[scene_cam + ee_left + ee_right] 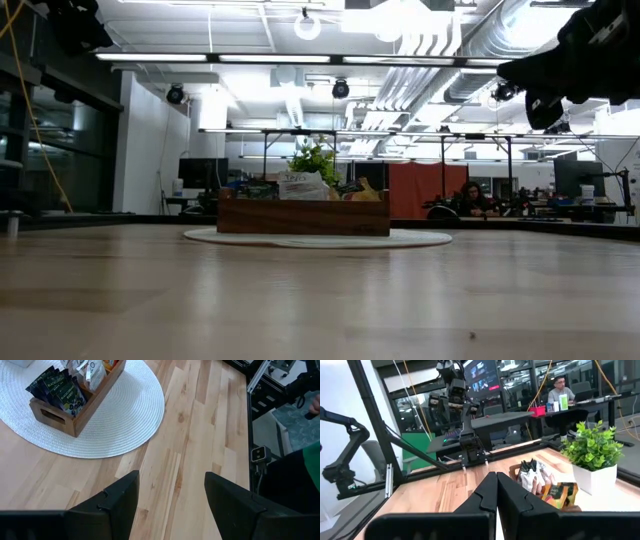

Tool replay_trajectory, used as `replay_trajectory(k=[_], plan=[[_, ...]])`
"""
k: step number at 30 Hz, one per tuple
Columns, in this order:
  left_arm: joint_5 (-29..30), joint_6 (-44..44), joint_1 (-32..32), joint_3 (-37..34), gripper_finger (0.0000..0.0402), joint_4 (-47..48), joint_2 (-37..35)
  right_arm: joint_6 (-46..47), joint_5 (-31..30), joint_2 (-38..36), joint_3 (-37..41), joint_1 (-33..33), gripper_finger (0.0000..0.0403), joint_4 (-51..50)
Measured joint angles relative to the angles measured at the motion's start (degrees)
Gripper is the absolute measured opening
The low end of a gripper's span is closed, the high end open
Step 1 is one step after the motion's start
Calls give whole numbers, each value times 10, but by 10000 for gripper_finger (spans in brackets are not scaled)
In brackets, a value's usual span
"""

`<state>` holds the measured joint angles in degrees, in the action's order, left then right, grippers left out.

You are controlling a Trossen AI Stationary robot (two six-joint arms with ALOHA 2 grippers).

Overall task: Pick & Place Tea
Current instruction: Return to Home Position

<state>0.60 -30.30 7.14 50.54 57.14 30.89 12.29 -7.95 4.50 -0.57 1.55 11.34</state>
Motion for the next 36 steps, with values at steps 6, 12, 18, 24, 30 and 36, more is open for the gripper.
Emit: replay_trajectory(k=[6,12,18,24,30,36], plan=[[0,0,0,0,223,0,0,-7,10,-34,0,0,0,-47],[0,0,0,0,223,0,0,-10,46,-40,0,-1,0,-95],[0,0,0,0,223,0,0,-47,68,-30,0,-1,0,-100],[0,0,0,0,223,0,0,-48,68,-16,0,-1,0,-101],[0,0,0,0,223,0,0,-48,68,-14,0,-1,3,-101],[0,0,0,0,223,0,0,-48,68,-14,0,-1,11,-101]])
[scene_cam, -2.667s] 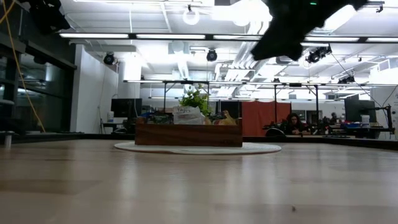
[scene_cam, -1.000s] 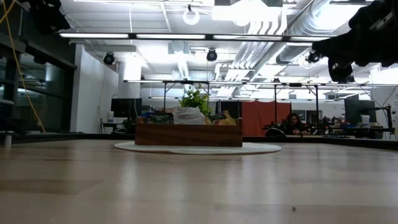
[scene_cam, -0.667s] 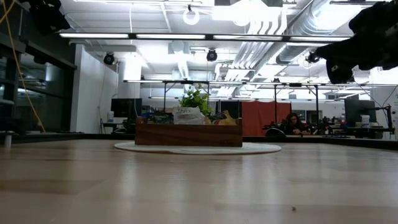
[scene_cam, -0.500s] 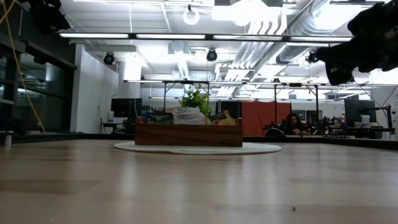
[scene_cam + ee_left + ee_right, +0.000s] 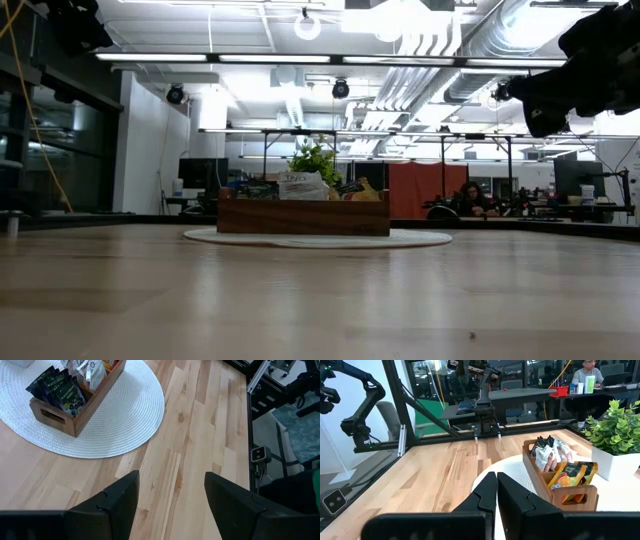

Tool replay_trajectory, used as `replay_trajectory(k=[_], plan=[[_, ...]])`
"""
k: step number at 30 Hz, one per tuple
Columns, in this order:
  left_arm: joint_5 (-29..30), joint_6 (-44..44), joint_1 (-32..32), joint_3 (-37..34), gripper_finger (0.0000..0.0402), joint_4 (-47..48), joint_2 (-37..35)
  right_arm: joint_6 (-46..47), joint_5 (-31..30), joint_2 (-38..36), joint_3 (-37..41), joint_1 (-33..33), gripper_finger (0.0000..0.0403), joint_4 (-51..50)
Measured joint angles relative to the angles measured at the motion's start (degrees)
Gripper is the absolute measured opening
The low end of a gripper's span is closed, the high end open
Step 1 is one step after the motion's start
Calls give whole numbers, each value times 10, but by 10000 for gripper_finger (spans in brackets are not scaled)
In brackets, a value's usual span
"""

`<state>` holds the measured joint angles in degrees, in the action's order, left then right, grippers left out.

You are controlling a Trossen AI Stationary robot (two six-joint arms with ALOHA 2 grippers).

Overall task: Pick & Place Tea
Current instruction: Return to Home Position

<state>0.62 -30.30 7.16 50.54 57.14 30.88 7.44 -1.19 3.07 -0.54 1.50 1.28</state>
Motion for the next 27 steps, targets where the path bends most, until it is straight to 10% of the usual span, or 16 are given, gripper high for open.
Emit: replay_trajectory(k=[18,27], plan=[[0,0,0,0,223,0,-5,0,-1,0,0,0,11,0],[1,0,-1,-108,223,-104,-184,0,-1,0,0,0,12,0]])
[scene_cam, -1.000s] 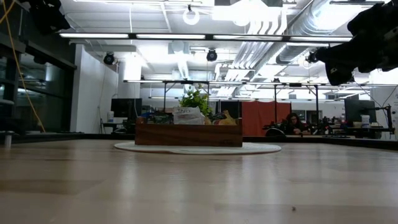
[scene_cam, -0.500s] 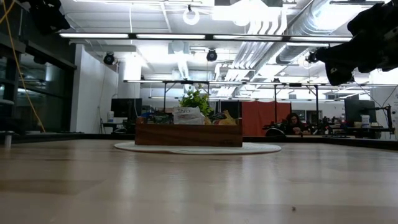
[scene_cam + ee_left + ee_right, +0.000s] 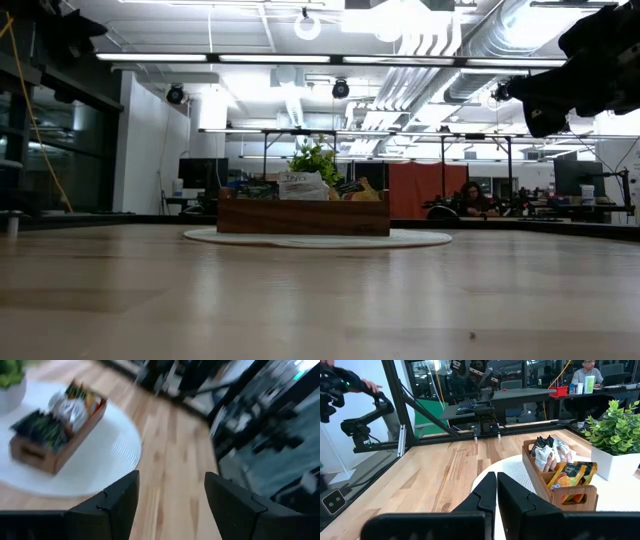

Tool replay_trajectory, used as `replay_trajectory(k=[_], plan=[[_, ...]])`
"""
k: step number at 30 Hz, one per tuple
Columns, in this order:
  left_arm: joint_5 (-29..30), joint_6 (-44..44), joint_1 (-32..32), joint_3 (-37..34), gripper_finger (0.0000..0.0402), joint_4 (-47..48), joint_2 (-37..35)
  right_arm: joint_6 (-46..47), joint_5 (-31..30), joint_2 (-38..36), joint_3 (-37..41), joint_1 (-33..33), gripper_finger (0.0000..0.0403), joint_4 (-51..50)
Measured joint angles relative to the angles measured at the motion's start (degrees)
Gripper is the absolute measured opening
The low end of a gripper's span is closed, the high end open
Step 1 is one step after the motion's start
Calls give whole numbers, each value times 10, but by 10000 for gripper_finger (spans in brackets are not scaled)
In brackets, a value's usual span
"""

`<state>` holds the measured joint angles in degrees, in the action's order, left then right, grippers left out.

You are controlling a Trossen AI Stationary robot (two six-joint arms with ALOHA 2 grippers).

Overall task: Pick & Place Tea
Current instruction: Return to Home Position

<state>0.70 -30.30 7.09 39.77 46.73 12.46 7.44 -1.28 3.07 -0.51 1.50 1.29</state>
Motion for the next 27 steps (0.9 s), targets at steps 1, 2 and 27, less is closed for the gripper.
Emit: replay_trajectory(k=[1,2,27], plan=[[2,0,0,-18,223,-19,-22,0,0,0,0,0,12,0],[1,0,0,-34,223,-40,-41,0,0,0,0,0,12,0],[-1,0,-89,-305,223,-390,-122,0,-1,7,0,0,12,5]])
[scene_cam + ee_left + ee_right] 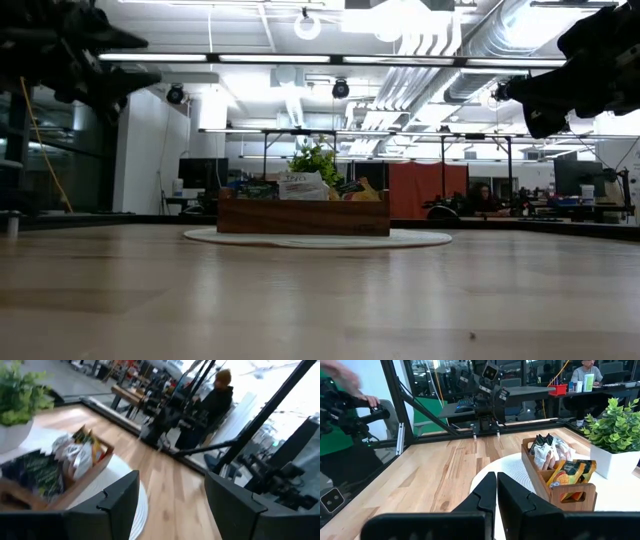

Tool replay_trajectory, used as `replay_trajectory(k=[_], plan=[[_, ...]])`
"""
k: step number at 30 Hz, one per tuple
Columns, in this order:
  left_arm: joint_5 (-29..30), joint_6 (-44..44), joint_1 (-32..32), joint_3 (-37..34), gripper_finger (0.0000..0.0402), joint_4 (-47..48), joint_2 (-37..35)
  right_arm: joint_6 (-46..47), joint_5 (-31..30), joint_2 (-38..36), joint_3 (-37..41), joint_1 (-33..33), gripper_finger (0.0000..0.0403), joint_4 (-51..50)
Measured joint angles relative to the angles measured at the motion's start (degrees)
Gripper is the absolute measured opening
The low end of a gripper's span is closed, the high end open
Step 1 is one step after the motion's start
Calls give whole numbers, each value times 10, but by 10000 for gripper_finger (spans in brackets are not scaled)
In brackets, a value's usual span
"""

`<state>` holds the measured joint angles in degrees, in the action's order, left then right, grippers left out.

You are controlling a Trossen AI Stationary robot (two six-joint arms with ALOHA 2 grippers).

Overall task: Pick & Place Tea
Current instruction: Return to Home Position

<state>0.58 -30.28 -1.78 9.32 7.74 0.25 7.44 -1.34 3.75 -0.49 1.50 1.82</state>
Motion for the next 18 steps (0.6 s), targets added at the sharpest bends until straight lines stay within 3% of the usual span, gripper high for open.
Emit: replay_trajectory(k=[18], plan=[[0,0,-1,-7,223,110,6,0,1,0,0,0,12,1]])
